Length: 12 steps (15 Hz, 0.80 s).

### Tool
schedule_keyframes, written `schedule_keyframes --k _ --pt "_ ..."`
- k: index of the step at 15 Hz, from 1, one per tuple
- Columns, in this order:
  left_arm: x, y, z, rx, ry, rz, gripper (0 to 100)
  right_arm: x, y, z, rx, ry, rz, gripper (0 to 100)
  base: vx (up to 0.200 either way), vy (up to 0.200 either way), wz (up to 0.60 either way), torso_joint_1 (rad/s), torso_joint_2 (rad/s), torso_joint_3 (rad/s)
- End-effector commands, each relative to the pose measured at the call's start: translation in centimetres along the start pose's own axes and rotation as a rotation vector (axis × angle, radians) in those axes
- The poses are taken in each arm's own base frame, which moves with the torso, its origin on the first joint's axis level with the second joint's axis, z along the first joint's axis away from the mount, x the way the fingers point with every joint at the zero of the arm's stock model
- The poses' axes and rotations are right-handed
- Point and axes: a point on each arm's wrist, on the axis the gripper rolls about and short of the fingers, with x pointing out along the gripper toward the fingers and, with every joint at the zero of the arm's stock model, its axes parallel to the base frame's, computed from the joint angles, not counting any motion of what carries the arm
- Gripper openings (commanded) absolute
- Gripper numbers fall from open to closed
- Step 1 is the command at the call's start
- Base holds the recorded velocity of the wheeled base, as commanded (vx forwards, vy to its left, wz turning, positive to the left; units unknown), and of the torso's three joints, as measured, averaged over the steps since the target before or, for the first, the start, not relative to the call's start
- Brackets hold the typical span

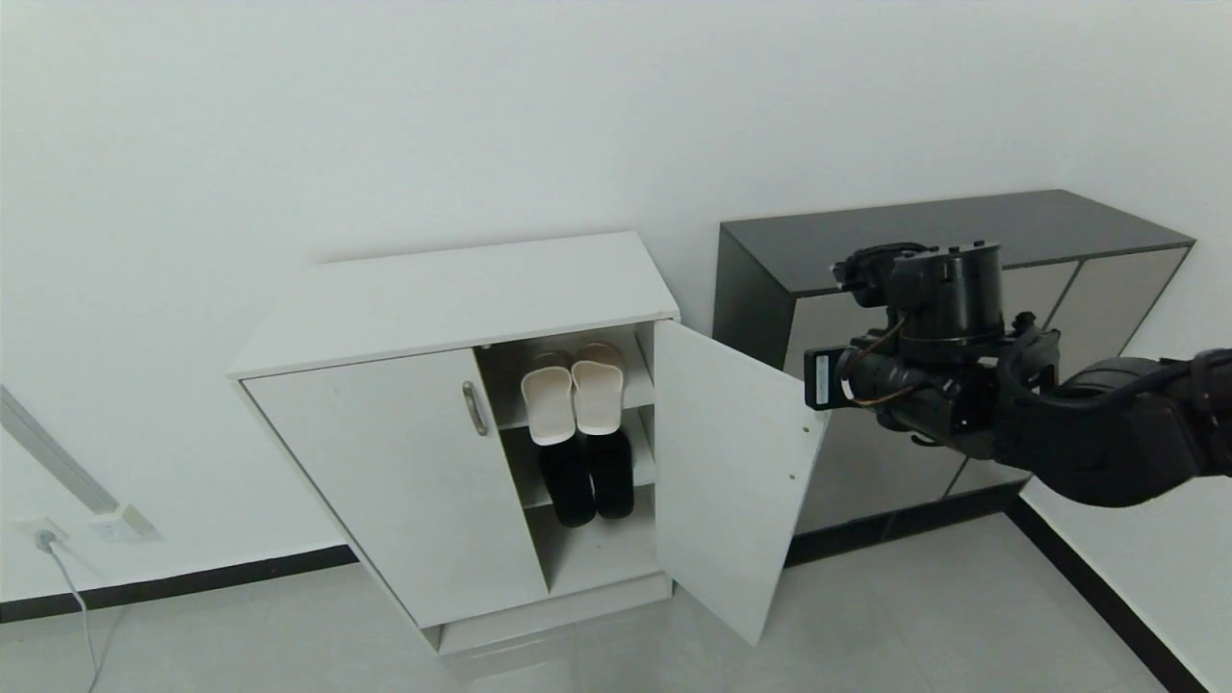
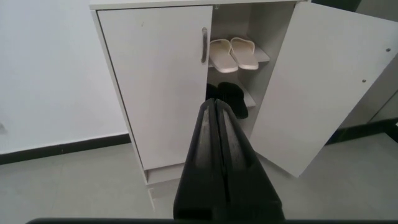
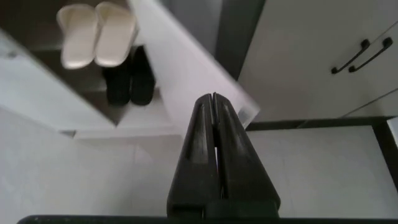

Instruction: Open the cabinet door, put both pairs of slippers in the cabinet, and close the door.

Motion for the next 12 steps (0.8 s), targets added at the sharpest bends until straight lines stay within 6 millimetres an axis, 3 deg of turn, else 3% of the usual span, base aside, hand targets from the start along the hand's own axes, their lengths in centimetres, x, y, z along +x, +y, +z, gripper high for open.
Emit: schedule_keyframes --k 1,6,7,10,12 --pt "0.0 0.0 0.0 0.0 0.0 0.0 0 3.7 -0.8 -0.8 0.009 0.026 -0.031 0 0.0 0.0 0.0 0.0 0.0 0.0" --pt "0.0 0.0 0.0 0.0 0.001 0.0 0 7.5 -2.9 -0.6 0.036 0.018 -0.073 0 0.0 0.0 0.0 0.0 0.0 0.0" --pt "0.0 0.0 0.0 0.0 0.001 0.0 0 7.5 -2.9 -0.5 0.036 0.017 -0.071 0 0.0 0.0 0.0 0.0 0.0 0.0" --pt "0.0 0.0 0.0 0.0 0.001 -0.002 0 9.7 -3.6 -1.6 0.046 0.041 -0.065 0 0.0 0.0 0.0 0.0 0.0 0.0" --pt "0.0 0.0 0.0 0.0 0.0 -0.002 0 10.1 -3.7 -2.0 0.045 0.05 -0.068 0 0.0 0.0 0.0 0.0 0.0 0.0"
